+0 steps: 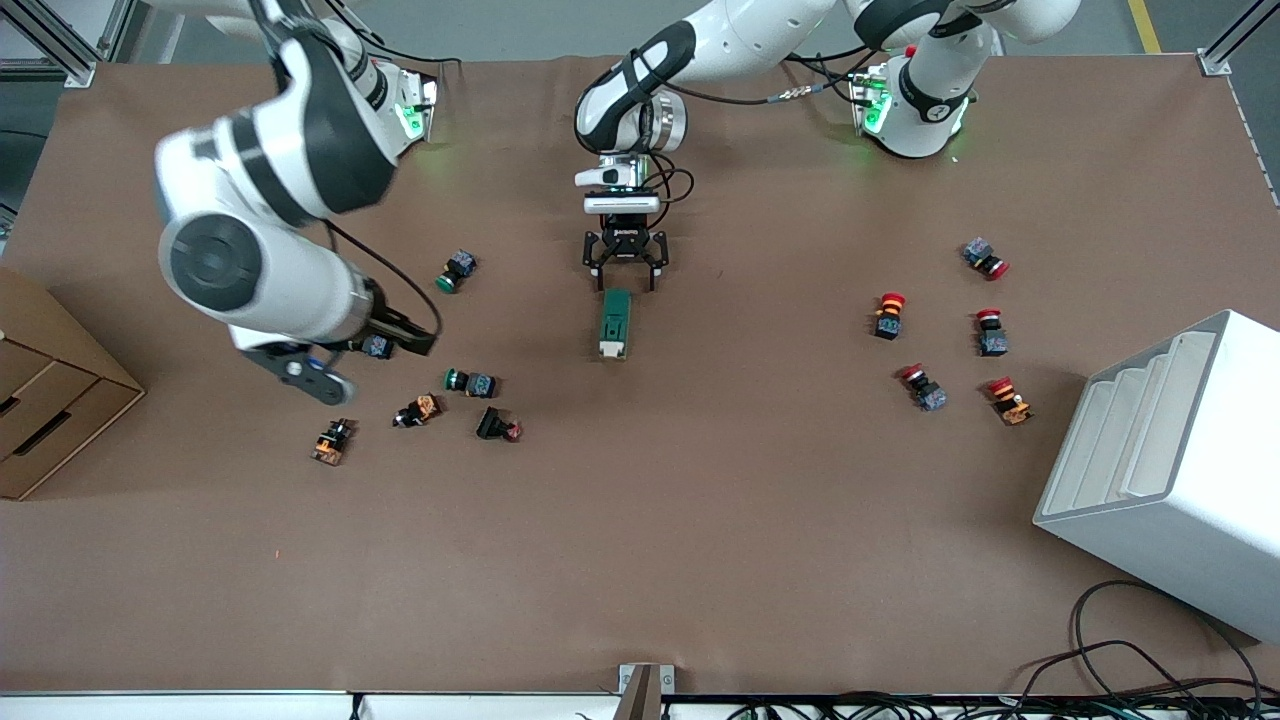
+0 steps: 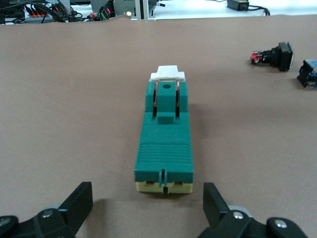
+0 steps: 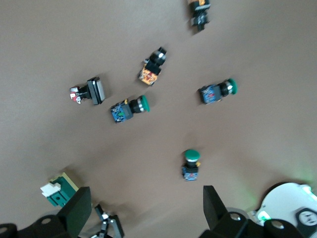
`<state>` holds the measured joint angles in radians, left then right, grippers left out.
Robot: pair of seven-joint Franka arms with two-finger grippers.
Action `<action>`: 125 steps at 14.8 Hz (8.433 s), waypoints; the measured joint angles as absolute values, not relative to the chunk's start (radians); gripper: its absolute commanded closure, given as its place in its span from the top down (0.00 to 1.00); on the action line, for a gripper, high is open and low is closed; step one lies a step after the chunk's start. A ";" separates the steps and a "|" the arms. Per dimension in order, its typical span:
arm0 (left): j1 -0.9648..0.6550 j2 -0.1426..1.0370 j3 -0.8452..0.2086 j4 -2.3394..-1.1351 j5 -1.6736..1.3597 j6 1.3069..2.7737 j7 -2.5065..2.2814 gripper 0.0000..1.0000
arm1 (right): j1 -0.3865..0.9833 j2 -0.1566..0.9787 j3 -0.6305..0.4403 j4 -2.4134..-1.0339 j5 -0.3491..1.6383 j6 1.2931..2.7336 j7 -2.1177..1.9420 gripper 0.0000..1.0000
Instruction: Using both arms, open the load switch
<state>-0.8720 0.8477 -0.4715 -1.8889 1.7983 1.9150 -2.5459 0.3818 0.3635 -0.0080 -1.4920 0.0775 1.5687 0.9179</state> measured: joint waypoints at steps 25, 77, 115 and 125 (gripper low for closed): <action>-0.953 0.916 -0.436 -1.855 1.866 1.757 -2.635 1.00 | 0.649 0.755 -0.008 -1.402 0.134 1.890 1.586 1.00; -0.999 0.925 -0.413 -1.851 1.866 1.725 -2.687 1.00 | 0.803 0.812 -0.008 -1.327 0.176 1.575 1.578 1.00; -0.841 0.850 -0.465 -1.374 1.196 1.821 -1.852 1.00 | -0.066 0.337 -0.057 -1.291 0.011 1.462 -0.123 1.00; -0.540 0.611 -0.476 -1.311 0.781 1.815 -1.269 1.00 | -0.052 0.312 -0.020 -1.219 0.012 1.335 -0.122 1.00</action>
